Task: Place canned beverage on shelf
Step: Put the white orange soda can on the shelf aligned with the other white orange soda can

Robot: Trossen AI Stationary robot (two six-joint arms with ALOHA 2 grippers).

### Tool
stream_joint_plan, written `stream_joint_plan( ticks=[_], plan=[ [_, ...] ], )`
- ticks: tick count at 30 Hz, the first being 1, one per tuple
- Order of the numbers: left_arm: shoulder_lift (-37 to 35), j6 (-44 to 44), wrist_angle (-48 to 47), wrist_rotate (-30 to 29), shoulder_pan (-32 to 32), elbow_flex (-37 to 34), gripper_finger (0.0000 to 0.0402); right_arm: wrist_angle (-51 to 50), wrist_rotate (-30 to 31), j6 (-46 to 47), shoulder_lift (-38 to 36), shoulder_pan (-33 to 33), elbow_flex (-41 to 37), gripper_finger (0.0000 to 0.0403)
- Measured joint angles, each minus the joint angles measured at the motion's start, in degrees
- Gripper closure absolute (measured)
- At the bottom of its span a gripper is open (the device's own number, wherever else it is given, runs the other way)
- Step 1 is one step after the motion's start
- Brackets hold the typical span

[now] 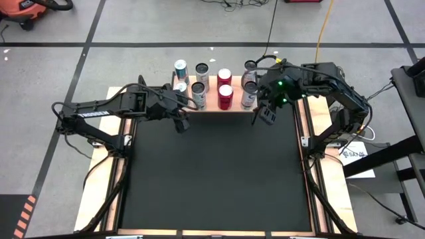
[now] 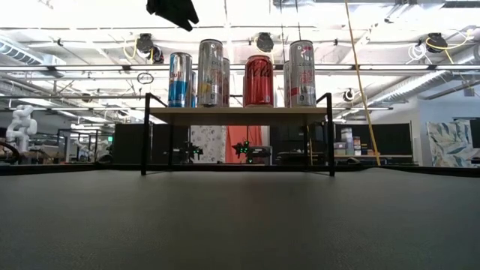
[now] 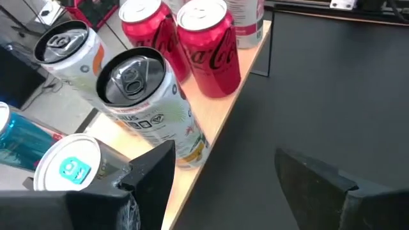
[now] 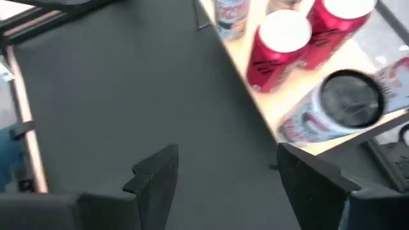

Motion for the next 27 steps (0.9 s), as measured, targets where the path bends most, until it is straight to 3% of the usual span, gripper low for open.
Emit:
stream_joint_plan(
  ticks=[9, 14, 27],
  plan=[
    [0.0, 0.3, -6.1, 3.3, -2.1, 0.0, 0.0131, 0.0, 3.3, 7.4, -2.3, 6.2, -3.7, 0.0156],
    [0.0, -0.2, -7.9, 4.4, -3.9, 0.0, 0.0132, 0.0, 8.9, 9.4, -3.6, 9.3, -7.7, 0.0156],
    [0.0, -4.7, -8.4, 12.3, -4.5, 0.0, 0.0132, 0.0, 8.7, 16.9, -5.8, 15.8, -15.6, 0.0156]
  ],
)
